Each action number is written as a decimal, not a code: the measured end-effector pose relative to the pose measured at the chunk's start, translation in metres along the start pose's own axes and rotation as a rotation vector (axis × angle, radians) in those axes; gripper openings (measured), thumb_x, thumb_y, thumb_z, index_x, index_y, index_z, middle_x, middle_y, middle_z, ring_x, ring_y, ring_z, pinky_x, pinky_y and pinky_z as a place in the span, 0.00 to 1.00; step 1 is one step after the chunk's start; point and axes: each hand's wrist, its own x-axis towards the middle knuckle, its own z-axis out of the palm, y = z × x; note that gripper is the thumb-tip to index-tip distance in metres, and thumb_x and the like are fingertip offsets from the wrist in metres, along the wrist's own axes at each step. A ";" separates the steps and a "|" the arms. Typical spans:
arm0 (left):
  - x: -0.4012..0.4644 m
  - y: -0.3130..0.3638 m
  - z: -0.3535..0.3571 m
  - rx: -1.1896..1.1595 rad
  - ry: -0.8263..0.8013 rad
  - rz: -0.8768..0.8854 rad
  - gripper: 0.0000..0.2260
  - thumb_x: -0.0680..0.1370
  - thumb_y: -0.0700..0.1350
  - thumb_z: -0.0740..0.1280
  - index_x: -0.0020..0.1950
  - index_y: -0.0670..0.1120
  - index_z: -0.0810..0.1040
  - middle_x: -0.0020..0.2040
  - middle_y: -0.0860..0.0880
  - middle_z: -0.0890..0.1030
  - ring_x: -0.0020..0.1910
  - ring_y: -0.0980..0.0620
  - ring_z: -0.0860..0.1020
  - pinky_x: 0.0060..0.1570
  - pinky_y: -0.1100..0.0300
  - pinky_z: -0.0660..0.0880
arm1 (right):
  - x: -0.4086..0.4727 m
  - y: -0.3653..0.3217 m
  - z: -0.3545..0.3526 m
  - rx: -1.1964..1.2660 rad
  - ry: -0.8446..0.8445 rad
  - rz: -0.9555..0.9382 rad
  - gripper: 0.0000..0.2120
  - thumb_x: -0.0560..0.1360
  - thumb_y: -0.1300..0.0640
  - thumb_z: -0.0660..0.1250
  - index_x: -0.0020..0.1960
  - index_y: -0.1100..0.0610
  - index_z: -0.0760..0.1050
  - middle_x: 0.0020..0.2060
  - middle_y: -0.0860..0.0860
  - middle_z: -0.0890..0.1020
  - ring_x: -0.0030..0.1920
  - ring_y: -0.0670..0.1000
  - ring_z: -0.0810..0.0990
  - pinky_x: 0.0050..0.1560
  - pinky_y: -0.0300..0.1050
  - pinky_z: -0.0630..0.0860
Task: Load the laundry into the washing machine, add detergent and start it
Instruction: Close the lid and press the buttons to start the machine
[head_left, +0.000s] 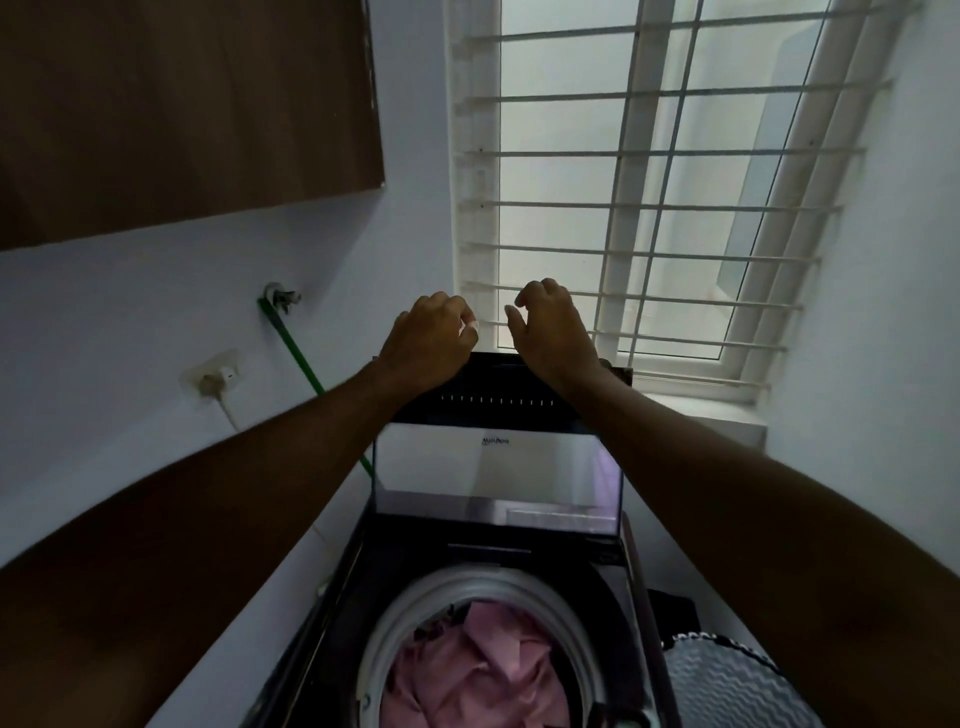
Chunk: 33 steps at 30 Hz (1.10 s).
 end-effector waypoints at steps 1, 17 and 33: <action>0.003 -0.001 0.006 -0.004 -0.009 -0.002 0.10 0.81 0.49 0.61 0.54 0.46 0.78 0.53 0.47 0.79 0.52 0.48 0.76 0.56 0.49 0.75 | -0.001 0.003 0.003 -0.008 -0.003 0.007 0.13 0.80 0.54 0.63 0.57 0.63 0.76 0.53 0.59 0.78 0.55 0.56 0.75 0.54 0.48 0.76; 0.038 -0.057 0.097 0.002 -0.198 0.128 0.08 0.78 0.47 0.63 0.53 0.48 0.79 0.52 0.47 0.79 0.53 0.45 0.76 0.56 0.47 0.73 | 0.003 0.052 0.064 -0.125 -0.083 0.133 0.13 0.79 0.56 0.64 0.58 0.65 0.77 0.53 0.60 0.78 0.57 0.57 0.75 0.54 0.45 0.74; 0.070 -0.097 0.155 -0.016 -0.203 0.160 0.12 0.77 0.47 0.64 0.59 0.47 0.78 0.58 0.47 0.77 0.59 0.47 0.74 0.59 0.50 0.70 | 0.025 0.082 0.134 -0.218 -0.244 0.150 0.13 0.80 0.58 0.59 0.57 0.64 0.77 0.56 0.60 0.77 0.57 0.60 0.75 0.55 0.56 0.76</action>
